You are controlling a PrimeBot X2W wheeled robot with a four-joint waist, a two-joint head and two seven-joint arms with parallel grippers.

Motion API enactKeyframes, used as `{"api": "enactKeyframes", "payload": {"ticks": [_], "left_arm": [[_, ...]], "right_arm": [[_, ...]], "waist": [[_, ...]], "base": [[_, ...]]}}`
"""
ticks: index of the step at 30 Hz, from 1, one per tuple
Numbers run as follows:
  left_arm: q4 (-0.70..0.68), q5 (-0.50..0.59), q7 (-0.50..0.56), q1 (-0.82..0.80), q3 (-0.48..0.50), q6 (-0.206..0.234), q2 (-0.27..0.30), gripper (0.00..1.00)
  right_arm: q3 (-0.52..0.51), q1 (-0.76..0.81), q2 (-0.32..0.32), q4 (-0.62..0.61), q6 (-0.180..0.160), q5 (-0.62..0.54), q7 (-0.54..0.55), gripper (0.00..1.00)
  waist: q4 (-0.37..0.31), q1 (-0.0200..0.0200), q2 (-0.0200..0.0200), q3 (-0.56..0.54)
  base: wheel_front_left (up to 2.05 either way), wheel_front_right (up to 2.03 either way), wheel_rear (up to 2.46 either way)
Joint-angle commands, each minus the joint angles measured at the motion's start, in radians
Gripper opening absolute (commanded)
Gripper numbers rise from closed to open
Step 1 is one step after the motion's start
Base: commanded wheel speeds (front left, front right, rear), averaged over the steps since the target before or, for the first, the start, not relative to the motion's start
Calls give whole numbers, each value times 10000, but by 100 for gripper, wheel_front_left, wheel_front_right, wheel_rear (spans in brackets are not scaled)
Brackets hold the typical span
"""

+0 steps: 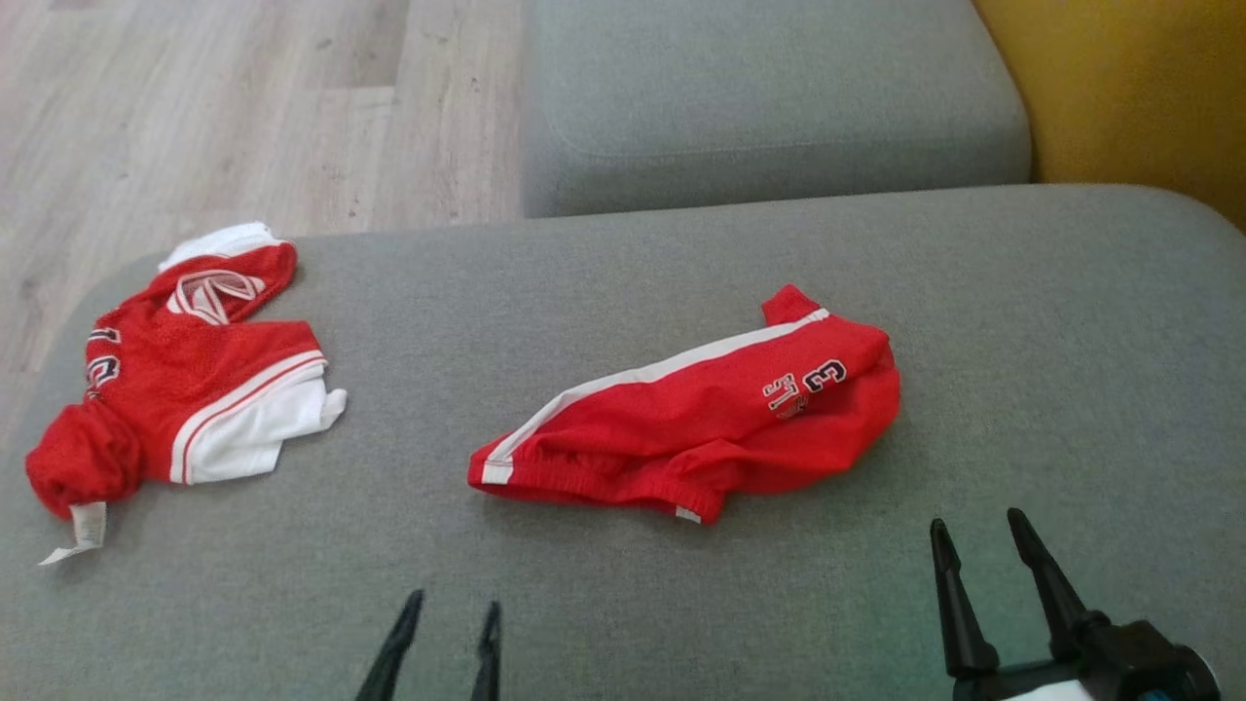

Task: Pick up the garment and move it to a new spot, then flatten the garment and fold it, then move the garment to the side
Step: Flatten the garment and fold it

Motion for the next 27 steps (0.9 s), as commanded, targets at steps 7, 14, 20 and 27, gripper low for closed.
{"api": "enactKeyframes", "payload": {"ticks": [7, 14, 20, 27], "left_arm": [[1530, 299, -97, -1972, -657, -772, -33, 100], [3725, 941, -97, -3629, -2168, -1098, 135, 100], [5484, 1605, -97, -5345, -3158, -885, 168, 100], [6745, 1284, -97, -5775, -3490, -100, 54, 100]], "right_arm": [[530, -511, -74, -234, 65, -202, -36, 100], [727, -1070, -293, -283, 65, -240, -36, 100], [479, -1324, -280, -437, 65, -211, -36, 100], [805, -1195, -335, -303, 65, -248, -36, 100]], "waist": [[-495, 0, 0, 481], [-1314, 0, 0, 1118], [-1582, 0, 0, 1719], [-2134, 0, 0, 1525]], "base": [[0, 0, 0], [0, 0, 0], [0, 0, 0], [0, 0, 0]]}}
